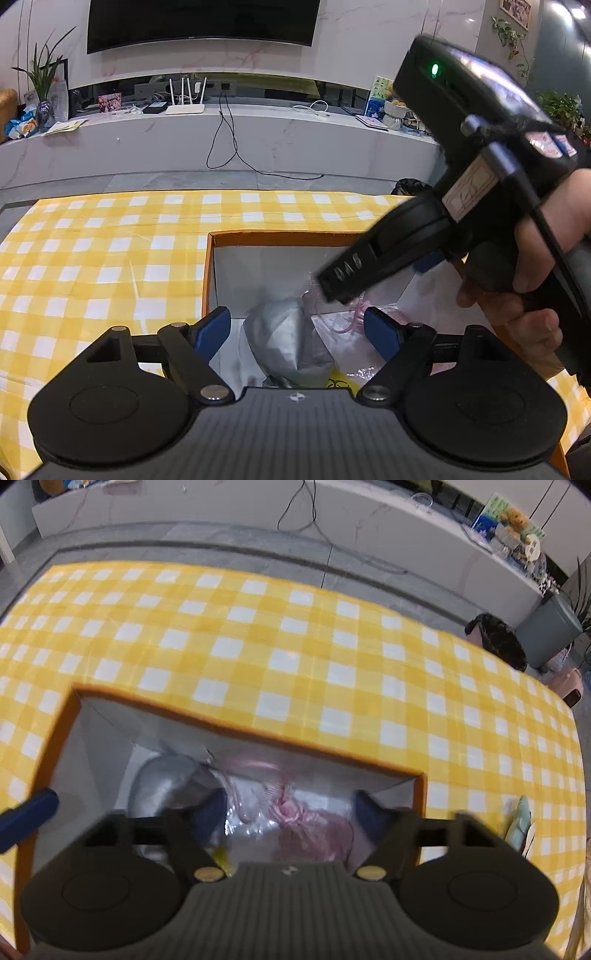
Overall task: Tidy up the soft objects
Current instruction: 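Open the right gripper to drop the pink pouch into the shoebox, then move both grippers back from the shoebox toward the remaining items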
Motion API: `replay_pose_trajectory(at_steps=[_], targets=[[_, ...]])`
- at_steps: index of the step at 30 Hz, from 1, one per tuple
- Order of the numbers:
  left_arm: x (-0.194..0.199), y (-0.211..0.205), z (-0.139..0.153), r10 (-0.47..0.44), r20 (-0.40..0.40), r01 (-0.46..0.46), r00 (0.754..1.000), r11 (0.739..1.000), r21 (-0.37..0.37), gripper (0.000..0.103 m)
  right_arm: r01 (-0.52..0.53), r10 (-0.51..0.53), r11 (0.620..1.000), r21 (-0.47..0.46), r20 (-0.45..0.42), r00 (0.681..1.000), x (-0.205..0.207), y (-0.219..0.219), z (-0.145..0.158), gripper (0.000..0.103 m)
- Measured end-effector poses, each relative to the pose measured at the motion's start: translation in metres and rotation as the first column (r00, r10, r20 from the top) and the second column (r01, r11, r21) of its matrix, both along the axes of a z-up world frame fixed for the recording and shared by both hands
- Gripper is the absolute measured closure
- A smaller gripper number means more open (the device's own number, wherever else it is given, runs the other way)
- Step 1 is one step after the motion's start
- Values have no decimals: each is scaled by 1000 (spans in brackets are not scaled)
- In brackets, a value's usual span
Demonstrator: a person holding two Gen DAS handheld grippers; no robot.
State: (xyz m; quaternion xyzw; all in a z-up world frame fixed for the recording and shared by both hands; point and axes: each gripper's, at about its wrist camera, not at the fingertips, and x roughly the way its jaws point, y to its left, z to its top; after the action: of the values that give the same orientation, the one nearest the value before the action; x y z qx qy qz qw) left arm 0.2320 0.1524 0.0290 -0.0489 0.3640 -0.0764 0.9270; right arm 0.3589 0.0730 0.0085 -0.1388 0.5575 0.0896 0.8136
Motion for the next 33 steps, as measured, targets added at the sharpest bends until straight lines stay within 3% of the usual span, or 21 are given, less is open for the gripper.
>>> replay_pose_trajectory(at_steps=[6, 9, 12, 20, 27, 33], targets=[[1, 7, 1, 2, -13, -2, 1000, 999, -34, 8, -37, 35, 999, 36, 40, 999, -3, 9, 19, 7], [-4, 12, 7, 17, 24, -15, 1000, 999, -49, 8, -55, 51, 997, 61, 74, 996, -5, 11, 33, 4], [-8, 16, 12, 21, 42, -18, 999, 998, -58, 8, -47, 38, 994, 94, 88, 995, -6, 11, 46, 3], [-18, 37, 28, 147, 38, -142, 988, 984, -104, 8, -102, 80, 989, 106, 193, 978, -29, 18, 76, 3], [-49, 35, 62, 193, 123, -183, 973, 979, -88, 8, -168, 108, 975, 143, 353, 929, -71, 11, 132, 3], [-83, 18, 80, 229, 120, -214, 966, 969, -126, 8, -230, 94, 949, 214, 507, 857, -135, -18, 195, 3]])
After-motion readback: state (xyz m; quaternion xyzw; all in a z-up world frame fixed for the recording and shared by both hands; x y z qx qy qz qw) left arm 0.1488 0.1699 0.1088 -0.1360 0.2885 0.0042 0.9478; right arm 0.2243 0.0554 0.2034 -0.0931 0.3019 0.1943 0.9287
